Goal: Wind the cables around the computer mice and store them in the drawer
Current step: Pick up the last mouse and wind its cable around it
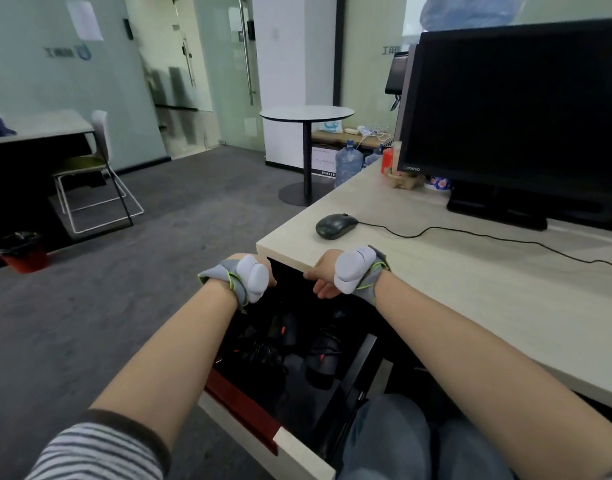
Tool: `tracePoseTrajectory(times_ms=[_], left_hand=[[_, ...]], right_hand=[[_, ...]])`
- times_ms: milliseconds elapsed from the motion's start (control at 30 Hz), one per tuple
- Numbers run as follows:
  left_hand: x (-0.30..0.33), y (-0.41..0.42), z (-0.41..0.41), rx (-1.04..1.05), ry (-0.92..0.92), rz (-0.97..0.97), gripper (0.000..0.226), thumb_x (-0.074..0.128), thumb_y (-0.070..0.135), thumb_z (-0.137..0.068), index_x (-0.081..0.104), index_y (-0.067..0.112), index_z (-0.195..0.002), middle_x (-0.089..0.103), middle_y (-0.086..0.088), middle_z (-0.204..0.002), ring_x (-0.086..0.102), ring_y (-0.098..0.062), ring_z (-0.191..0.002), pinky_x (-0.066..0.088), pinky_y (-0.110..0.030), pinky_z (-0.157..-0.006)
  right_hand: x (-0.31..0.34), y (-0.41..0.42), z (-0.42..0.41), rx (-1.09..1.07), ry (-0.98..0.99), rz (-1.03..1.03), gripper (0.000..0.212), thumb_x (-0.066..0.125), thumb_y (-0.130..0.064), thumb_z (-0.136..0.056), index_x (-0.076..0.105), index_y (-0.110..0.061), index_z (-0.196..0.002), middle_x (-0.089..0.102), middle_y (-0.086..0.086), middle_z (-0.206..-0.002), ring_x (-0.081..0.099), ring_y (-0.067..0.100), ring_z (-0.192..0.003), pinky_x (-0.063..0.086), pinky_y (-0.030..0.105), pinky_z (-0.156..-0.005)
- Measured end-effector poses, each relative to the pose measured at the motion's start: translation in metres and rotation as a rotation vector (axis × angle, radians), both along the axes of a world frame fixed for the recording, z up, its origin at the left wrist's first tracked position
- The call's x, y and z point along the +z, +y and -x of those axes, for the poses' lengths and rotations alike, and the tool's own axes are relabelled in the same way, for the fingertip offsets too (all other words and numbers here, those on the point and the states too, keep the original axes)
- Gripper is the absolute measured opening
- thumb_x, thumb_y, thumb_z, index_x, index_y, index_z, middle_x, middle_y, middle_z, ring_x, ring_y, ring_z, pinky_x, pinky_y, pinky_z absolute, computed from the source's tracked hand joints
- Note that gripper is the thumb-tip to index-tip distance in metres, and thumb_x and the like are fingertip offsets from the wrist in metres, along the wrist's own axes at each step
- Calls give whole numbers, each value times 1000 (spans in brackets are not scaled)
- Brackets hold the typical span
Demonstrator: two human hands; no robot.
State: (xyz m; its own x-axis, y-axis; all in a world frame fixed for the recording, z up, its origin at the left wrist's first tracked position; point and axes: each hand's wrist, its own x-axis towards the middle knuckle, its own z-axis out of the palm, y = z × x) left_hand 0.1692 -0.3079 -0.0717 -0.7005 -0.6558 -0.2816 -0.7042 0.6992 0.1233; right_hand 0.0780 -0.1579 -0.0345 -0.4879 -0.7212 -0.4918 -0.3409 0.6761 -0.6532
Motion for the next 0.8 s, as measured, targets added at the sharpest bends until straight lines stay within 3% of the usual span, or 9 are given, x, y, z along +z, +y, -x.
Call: tracePoseTrajectory(times_ms=[167,267,333,400,467,533,633,700,800], left_hand=[[41,14,48,-51,229,-42,28,46,19,-88,63,7,-69,66,-7,-76,57,-25,-70,50,-32,-72],[50,26,79,-83,394,56,16,48,21,-84,60,16,-76,60,-7,-82,54,-28,-76,44,-29,-67],[46,33,102,-66,458,22,18,52,25,-85,60,15,-98,59,-10,-102,56,-31,-96,45,-33,-77],[37,34,118,-25,484,0,38,57,31,-84,54,14,-117,53,-12,-122,50,-33,-115,44,-38,-89],[27,35,140,7,496,14,55,61,37,-81,46,15,-128,49,-14,-131,43,-33,-123,41,-40,-95],[19,36,155,31,469,4,70,65,43,-78,36,16,-136,46,-14,-135,39,-34,-127,39,-42,-97],[11,34,173,72,388,22,68,63,48,-79,36,16,-133,49,-14,-130,43,-34,-123,40,-41,-94],[11,36,181,108,383,33,56,58,48,-82,43,14,-125,51,-15,-127,46,-35,-119,40,-40,-93],[22,40,189,192,600,-221,55,54,40,-86,44,9,-129,53,-18,-128,50,-39,-117,41,-40,-98]], right_hand=[[15,1,42,-189,-78,170,30,39,-19,-98,44,-4,-72,57,4,-45,47,5,-22,39,18,-44],[15,0,79,-366,-75,386,13,41,-12,-95,51,-4,-91,52,8,-64,52,16,-43,38,16,-41],[9,1,106,-429,56,433,14,43,-8,-93,57,-4,-93,53,10,-71,48,20,-57,38,19,-49],[2,3,125,-382,205,408,25,44,-10,-92,64,0,-105,59,10,-82,53,22,-73,40,20,-60],[-6,9,143,-373,281,389,34,42,-9,-94,58,-4,-123,63,12,-114,57,26,-104,44,21,-82],[-16,15,156,-382,291,388,39,40,-5,-94,48,-5,-133,52,14,-134,50,29,-122,35,18,-91],[-31,21,174,-282,363,222,46,43,-9,-95,35,-2,-140,42,20,-142,43,32,-129,29,22,-99],[-39,25,182,-220,542,76,44,49,-17,-92,42,-3,-134,47,19,-139,45,33,-127,35,32,-104],[-33,32,184,-270,657,69,32,50,-21,-87,57,-12,-118,61,14,-122,56,32,-113,45,34,-96]])
